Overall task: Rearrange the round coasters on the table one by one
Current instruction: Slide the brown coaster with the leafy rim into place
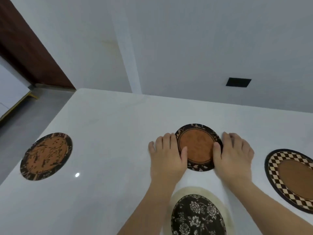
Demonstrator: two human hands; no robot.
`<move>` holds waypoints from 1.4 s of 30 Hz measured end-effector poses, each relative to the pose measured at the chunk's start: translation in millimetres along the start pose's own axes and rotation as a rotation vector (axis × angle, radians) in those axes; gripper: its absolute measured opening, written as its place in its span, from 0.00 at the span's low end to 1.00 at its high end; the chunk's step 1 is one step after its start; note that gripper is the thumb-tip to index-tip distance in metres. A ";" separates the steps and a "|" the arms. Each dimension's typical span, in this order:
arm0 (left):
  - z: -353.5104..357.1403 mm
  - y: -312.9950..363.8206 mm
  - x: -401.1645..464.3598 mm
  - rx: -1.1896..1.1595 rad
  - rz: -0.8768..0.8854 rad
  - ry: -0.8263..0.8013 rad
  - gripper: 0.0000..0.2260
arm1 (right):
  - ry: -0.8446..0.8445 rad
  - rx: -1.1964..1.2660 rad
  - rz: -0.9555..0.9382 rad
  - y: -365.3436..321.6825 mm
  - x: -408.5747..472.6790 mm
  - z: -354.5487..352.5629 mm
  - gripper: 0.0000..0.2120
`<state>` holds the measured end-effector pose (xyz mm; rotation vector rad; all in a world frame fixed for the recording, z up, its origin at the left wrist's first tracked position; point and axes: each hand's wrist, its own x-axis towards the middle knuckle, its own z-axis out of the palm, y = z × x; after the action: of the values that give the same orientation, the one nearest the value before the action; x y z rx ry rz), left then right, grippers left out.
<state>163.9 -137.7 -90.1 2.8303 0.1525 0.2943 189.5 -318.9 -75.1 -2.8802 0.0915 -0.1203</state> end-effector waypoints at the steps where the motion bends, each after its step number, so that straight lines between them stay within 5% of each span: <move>1: 4.4 1.1 0.0 0.035 0.014 0.008 0.23 | 0.008 0.005 0.026 3.6 2.8 4.1 0.25; 21: -9.4 6.5 5.8 -0.117 -0.044 -0.108 0.15 | -0.007 0.226 -0.134 12.0 7.4 2.1 0.13; 34: -19.9 -24.7 138.6 -0.197 -0.006 0.016 0.13 | -0.128 0.140 -0.192 10.0 16.6 0.9 0.17; 42: 7.2 -67.5 147.9 -0.146 -0.294 0.144 0.14 | -0.144 0.046 -0.208 -68.0 99.6 23.1 0.30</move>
<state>304.3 -55.7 -89.4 2.5954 0.5479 0.4232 294.2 -254.7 -72.6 -2.8346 -0.2348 0.0461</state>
